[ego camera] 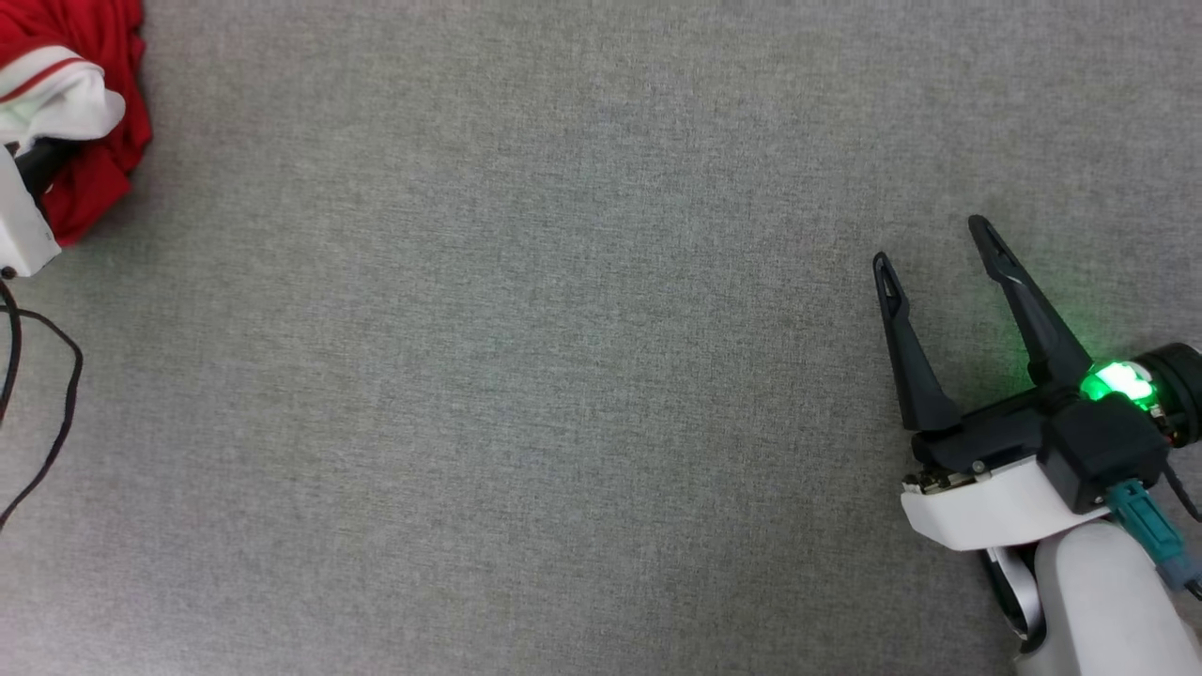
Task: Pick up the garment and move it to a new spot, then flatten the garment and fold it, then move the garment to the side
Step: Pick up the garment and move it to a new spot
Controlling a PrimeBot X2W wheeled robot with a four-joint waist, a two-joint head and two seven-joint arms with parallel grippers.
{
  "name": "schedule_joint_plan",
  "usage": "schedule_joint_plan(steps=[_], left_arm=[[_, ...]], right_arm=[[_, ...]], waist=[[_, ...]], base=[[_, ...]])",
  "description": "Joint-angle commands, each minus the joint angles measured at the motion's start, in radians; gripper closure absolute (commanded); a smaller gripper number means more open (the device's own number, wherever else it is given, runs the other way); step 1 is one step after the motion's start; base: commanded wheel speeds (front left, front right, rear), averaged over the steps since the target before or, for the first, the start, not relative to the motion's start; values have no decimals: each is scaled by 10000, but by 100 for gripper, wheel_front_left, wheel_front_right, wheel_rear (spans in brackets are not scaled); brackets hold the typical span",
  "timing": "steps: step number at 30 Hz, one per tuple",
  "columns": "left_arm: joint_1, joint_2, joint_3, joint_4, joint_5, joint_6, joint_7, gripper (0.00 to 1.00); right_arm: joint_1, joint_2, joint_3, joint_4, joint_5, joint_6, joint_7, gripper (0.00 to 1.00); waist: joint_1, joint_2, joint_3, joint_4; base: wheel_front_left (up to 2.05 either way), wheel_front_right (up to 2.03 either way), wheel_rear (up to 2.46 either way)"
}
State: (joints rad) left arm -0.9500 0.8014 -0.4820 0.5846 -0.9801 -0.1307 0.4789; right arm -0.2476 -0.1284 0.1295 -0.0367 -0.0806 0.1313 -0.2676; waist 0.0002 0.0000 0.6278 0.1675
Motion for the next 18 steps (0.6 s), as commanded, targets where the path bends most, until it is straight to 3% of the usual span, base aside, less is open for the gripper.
schedule_joint_plan(steps=[1, 9, 18], left_arm=[[30, -13, -104, 48, -229, 15, -223, 100], [473, 584, -747, -584, -403, 15, -1505, 100], [1360, 936, -1481, -2797, -575, 15, -2502, 100]], right_arm=[[70, -23, -23, 234, -28, -8, 56, 0], [109, 204, 113, 509, 105, -8, 23, 0], [474, 586, 145, 945, 380, -8, 23, 0]], waist=[[-2, 0, -222, 40], [-2, 0, -1463, -57], [-2, 0, -3351, -426]], base=[[0, 0, 0], [0, 0, 0], [0, 0, 0]])
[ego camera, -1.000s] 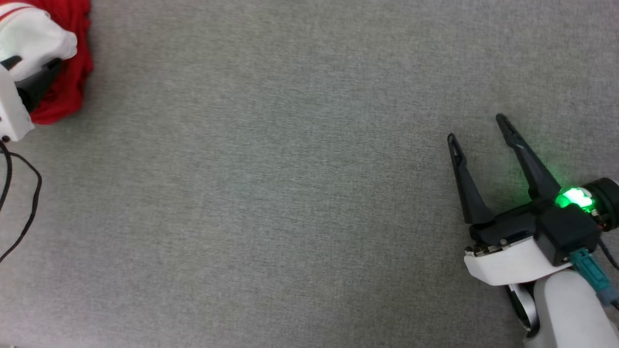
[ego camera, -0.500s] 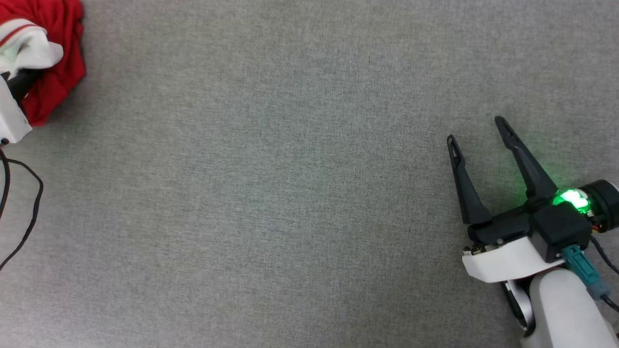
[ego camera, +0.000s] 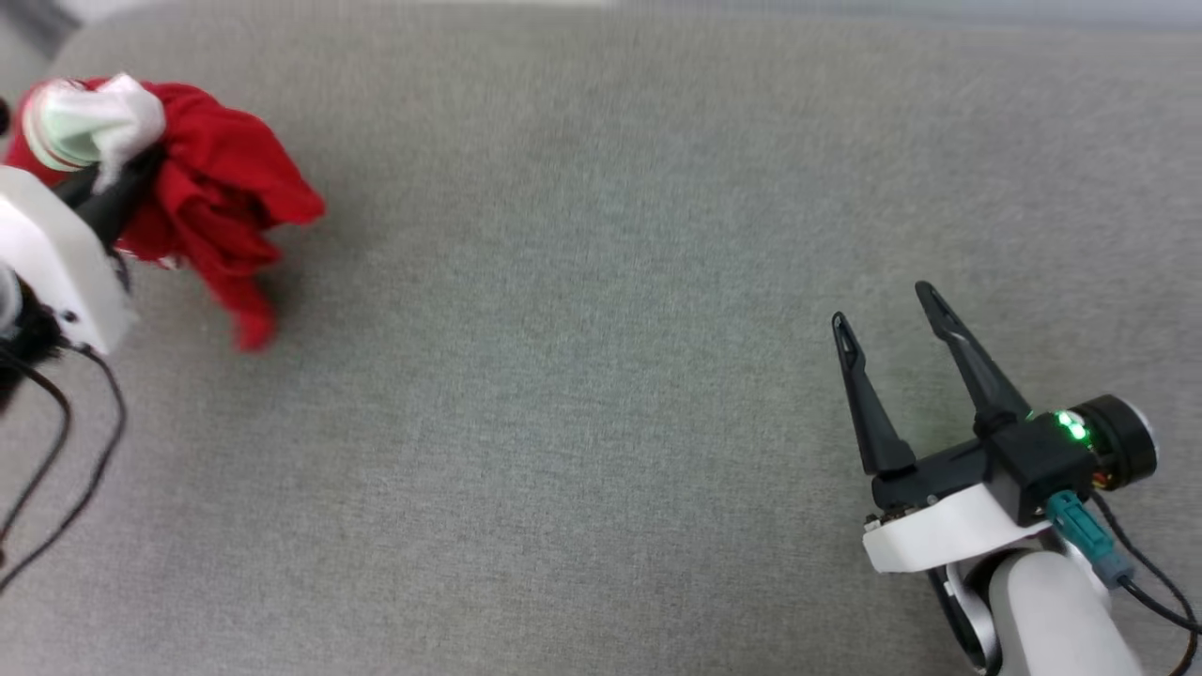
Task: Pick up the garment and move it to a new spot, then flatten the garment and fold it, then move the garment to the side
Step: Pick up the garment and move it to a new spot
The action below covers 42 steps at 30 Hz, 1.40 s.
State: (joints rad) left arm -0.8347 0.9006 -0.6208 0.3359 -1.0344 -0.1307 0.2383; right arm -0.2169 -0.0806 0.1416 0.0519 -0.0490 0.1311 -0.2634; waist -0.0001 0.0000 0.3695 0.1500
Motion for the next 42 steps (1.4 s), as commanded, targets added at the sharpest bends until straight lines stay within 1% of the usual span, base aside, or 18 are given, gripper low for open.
schedule_joint_plan(steps=[1, 2, 3, 7, 8, 13, 17, 20, 25, 28, 29, 30, 31, 34, 37, 40, 42], left_arm=[[311, -93, -164, -634, -23, 13, -114, 100], [311, -93, -164, -634, -23, 13, -114, 100], [516, -201, -345, -1209, -11, 17, -89, 100], [792, -615, -767, -2405, 178, 232, 32, 100], [792, -615, -767, -2405, 178, 232, 32, 100], [962, -1530, -1400, -3418, 474, 573, 158, 100], [914, -2729, -1900, -3595, 773, 964, -23, 100], [833, -3615, -2299, -3340, 1065, 1182, -207, 100], [536, -5258, -2945, -2317, 1840, 1540, -840, 100], [450, -6113, -3238, -1470, 2170, 1667, -1296, 100], [447, -6343, -3345, -1174, 2256, 1669, -1401, 79], [447, -6555, -3480, -903, 2356, 1655, -1501, 22], [464, -6752, -3632, -599, 2411, 1580, -1552, 0], [528, -7139, -3991, 32, 2552, 1294, -1707, 0], [607, -7303, -4133, 401, 2682, 1044, -2136, 0], [610, -7298, -3933, 559, 2702, 1001, -2720, 0], [487, -7081, -3775, 638, 2850, 1099, -3131, 0]], right_arm=[[197, 134, 24, 78, 93, -7, -19, 0], [197, 134, 24, 78, 93, -7, -19, 0], [240, 189, 38, 120, 140, -7, -20, 0], [368, 269, -17, 180, 198, -7, -20, 0], [368, 269, -17, 180, 198, -7, -20, 0], [418, 308, -145, 145, 257, -7, -20, 0], [383, 313, -301, 43, 321, -7, -20, 0], [283, 317, -428, -50, 410, -7, -20, 0], [178, 318, -782, -214, 510, -7, -20, 0], [147, 317, -947, -322, 574, -7, -20, 0], [151, 318, -1001, -349, 563, -7, -20, 0], [153, 319, -1063, -373, 581, -7, -20, 0], [156, 319, -1110, -395, 608, -7, -20, 0], [180, 318, -1199, -422, 618, -7, -20, 0], [284, 319, -1254, -401, 579, -7, -20, 0], [397, 316, -1226, -319, 517, -7, -20, 0], [472, 316, -1173, -263, 456, -7, -20, 0]], waist=[[1, 0, -920, -309], [1, 0, -920, -309], [1, 0, -1238, -449], [1, 0, -1643, -771], [1, 0, -1643, -771], [1, 0, -1899, -1350], [1, 0, -1866, -1913], [1, 0, -1758, -2387], [1, 0, -1518, -3079], [1, 0, -1412, -3405], [1, 0, -1386, -3469], [1, 0, -1368, -3515], [1, 0, -1359, -3538], [1, 0, -1381, -3540], [1, 0, -1525, -3364], [1, 0, -1800, -3103], [1, 0, -2028, -2912]], base=[[0, 0, 0], [0, 0, 0], [0, 0, 0], [0, 0, 0], [0, 0, 0], [0, 0, 0], [0, 0, 0], [0, 0, 0], [0, 0, 0], [0, 0, 0], [0, 0, 0], [0, 0, 0], [0, 0, 0], [0, 0, 0], [0, 0, 0], [0, 0, 0], [0, 0, 0]])
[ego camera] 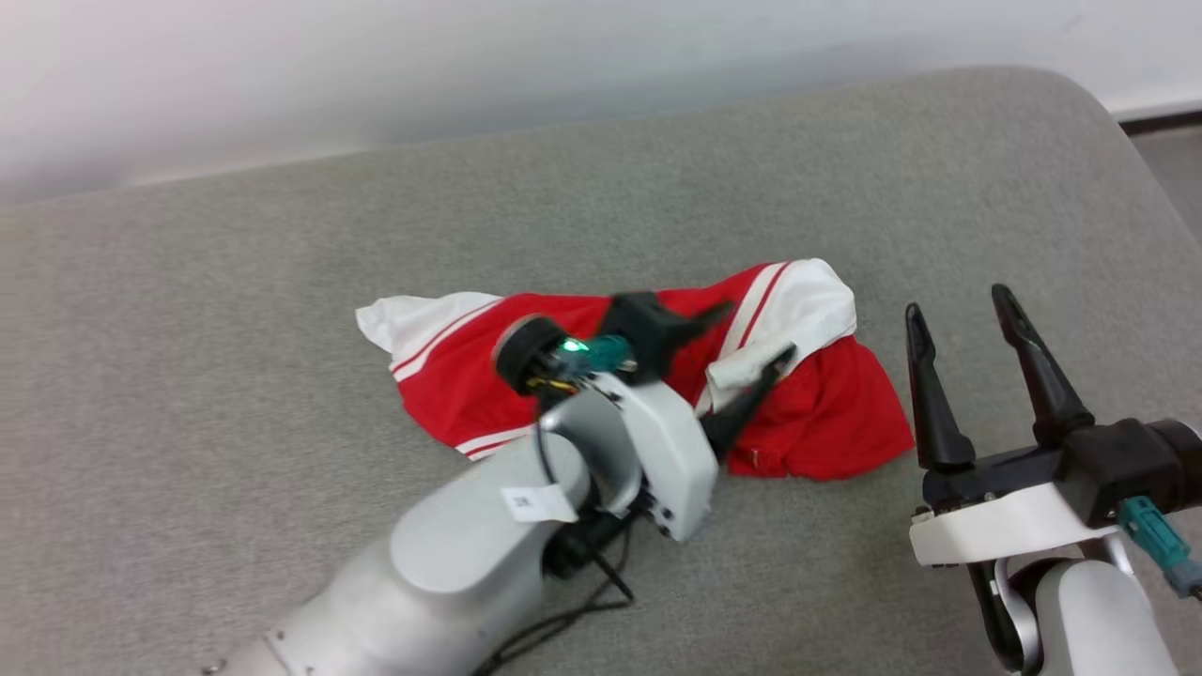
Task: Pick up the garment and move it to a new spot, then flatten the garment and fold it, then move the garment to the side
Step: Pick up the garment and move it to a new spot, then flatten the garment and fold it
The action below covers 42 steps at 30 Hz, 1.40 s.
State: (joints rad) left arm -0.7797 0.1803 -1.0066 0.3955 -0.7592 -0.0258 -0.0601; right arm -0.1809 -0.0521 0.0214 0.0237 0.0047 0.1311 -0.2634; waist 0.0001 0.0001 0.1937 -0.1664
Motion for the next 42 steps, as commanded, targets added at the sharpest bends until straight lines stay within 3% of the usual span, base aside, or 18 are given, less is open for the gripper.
schedule_joint_plan(steps=[1, 7, 8, 11, 17, 21, 26, 33, 42], left_arm=[[-104, 273, 202, 82, 154, 118, -374, 0], [168, 1406, 1074, 95, 377, 583, -1627, 0], [569, 2088, 1657, -171, 534, 906, -1944, 0], [1254, 2716, 2420, -712, 730, 1202, -2051, 0], [3651, 3190, 4521, -2727, 1657, 1670, -2049, 0], [5383, 2819, 5701, -3892, 2467, 1699, -2052, 0], [6771, 2027, 6596, -4860, 3603, 1388, -2053, 0], [7307, 1108, 7299, -5003, 4562, 662, -2054, 0], [7309, 591, 8031, -4934, 5113, 69, -2055, 0]], right_arm=[[152, 30, 49, 41, -90, -7, -20, 0], [397, 26, 47, 204, -259, -7, -20, 0], [538, 28, 45, 230, -279, -7, -20, 0], [682, 28, 53, 237, -300, -7, -20, 0], [854, 28, 85, 264, -371, -7, -20, 0], [991, 28, 135, 282, -378, -7, -20, 0], [1091, 30, 174, 318, -325, -7, -20, 0], [1041, 28, 339, 369, -290, -7, -20, 0], [932, -191, 339, 603, -205, -7, 298, 0]], waist=[[-1, -1, -384, 347], [-1, -1, -1025, 893], [-1, -1, -1232, 1124], [-1, -1, -1356, 1314], [-1, -1, -1438, 1539], [-1, -1, -1462, 1609], [-1, -1, -1494, 1693], [-1, -1, -1476, 1656], [-1, -1, -1168, 1488]], base=[[0, 0, 0], [0, 0, 0], [0, 0, 0], [0, 0, 0], [0, 0, 0], [0, 0, 0], [0, 0, 0], [0, 0, 0], [0, 0, 0]])
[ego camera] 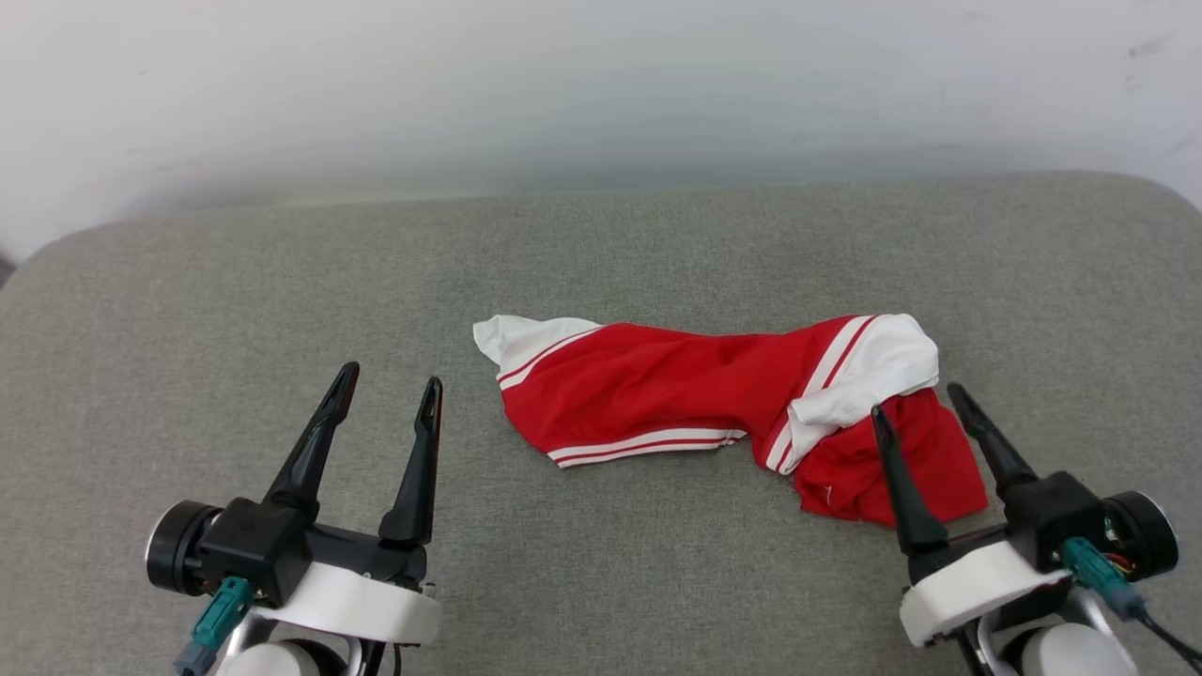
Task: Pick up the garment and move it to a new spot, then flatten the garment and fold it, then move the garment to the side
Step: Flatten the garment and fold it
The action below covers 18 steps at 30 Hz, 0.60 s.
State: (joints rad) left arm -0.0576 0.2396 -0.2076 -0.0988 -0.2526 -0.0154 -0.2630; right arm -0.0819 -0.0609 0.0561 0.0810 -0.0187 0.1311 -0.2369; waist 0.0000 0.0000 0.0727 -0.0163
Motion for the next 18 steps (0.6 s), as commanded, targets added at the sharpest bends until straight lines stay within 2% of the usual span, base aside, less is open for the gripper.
schedule_joint_plan(steps=[1, 2, 3, 6, 10, 14, 16, 18], left_arm=[[100, -67, 104, 29, 108, -95, -26, 0], [104, -144, 149, 45, 157, -145, -26, 0], [35, -334, 313, 90, 323, -326, -26, 0], [-82, -528, 430, 128, 466, -484, -26, 0], [-228, -731, 501, 208, 640, -691, -26, 0], [-455, -858, 490, 283, 792, -837, -27, 0], [-689, -1013, 463, 358, 914, -956, -27, 0], [-799, -1068, 452, 394, 946, -987, -27, 0]], right_arm=[[-102, -321, 131, 97, 92, -5, 384, 0], [-145, -489, 264, 144, 266, -7, 842, 0], [-277, -1276, 647, 12, 1118, -7, 2652, 0], [-349, -2087, 817, -417, 1971, -7, 4712, 0], [-571, -2800, 640, -821, 2834, -8, 7149, 0], [-854, -3201, 552, -726, 3044, -5, 8600, 0], [-1056, -3398, 628, -267, 3118, -7, 9045, 0], [-1164, -3546, 664, 85, 2997, -7, 8981, 0]], waist=[[0, 0, 93, -14], [0, 0, 152, -14], [0, 0, 338, 20], [0, 0, 554, 78], [0, 0, 876, 255], [0, 0, 1241, 586], [0, 0, 1632, 1003], [0, 0, 1808, 1206]], base=[[0, 0, 0], [0, 0, 0], [0, 0, 0], [0, 0, 0], [0, 0, 0], [0, 0, 0], [0, 0, 0], [0, 0, 0]])
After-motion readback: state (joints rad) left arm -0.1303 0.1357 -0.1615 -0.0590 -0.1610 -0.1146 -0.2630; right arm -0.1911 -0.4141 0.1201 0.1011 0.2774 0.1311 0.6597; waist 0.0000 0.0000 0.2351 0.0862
